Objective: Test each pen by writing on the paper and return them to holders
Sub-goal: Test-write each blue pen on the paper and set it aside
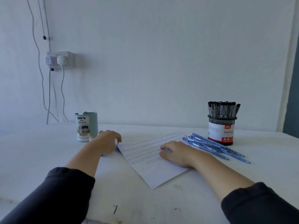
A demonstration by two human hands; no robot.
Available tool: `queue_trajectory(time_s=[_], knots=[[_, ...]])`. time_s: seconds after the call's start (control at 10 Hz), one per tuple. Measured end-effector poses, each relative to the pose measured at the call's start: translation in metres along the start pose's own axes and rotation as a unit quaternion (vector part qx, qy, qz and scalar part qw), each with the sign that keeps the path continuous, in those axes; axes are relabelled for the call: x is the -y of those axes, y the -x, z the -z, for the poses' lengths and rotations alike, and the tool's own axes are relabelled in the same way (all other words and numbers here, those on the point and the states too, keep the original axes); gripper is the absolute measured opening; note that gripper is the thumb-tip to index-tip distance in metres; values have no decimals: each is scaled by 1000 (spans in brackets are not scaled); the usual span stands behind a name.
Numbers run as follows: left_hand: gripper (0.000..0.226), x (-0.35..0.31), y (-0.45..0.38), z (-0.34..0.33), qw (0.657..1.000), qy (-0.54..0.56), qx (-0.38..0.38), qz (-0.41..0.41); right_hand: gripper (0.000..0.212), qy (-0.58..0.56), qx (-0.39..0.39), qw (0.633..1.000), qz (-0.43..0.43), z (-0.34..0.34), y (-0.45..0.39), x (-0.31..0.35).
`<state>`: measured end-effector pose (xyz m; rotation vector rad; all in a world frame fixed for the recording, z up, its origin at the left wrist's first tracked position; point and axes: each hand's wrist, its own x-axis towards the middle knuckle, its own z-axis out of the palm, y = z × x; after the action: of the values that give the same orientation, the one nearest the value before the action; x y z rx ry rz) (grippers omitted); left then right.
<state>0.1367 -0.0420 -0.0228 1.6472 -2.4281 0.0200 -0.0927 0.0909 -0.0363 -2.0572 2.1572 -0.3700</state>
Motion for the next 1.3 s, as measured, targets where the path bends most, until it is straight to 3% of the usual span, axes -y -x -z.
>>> queue_trajectory(time_s=[0.2, 0.3, 0.4, 0.5, 0.6, 0.8, 1.0, 1.2, 1.3], knots=[[18, -2, 6, 6, 998, 13, -54, 14, 42, -13, -3, 1000, -2, 0, 0, -1], [15, -9, 12, 12, 974, 90, -208, -20, 30, -15, -4, 1000, 1, 1, 0, 0], [12, -18, 14, 18, 925, 146, -349, -43, 39, -11, 3, 1000, 9, 1, 1, 0], [10, -29, 17, 19, 905, 173, -384, -63, 48, -1, 6, 1000, 5, 1, 1, 0], [19, -38, 20, 17, 906, 180, -372, -91, 48, 2, 7, 1000, 7, 1, 0, 0], [68, -51, 26, 14, 931, 69, -344, -95, 49, 5, 8, 1000, 11, 2, 1, 1], [73, -70, 34, 10, 943, -12, -313, -111, 50, 5, 9, 1000, 4, 2, 0, 1], [52, -72, 35, 8, 942, -11, -305, -141, 49, 1, 7, 1000, 3, 1, -1, 0], [53, -70, 32, 6, 939, -1, -316, -138, 48, -2, 7, 1000, 4, 0, -1, -2]])
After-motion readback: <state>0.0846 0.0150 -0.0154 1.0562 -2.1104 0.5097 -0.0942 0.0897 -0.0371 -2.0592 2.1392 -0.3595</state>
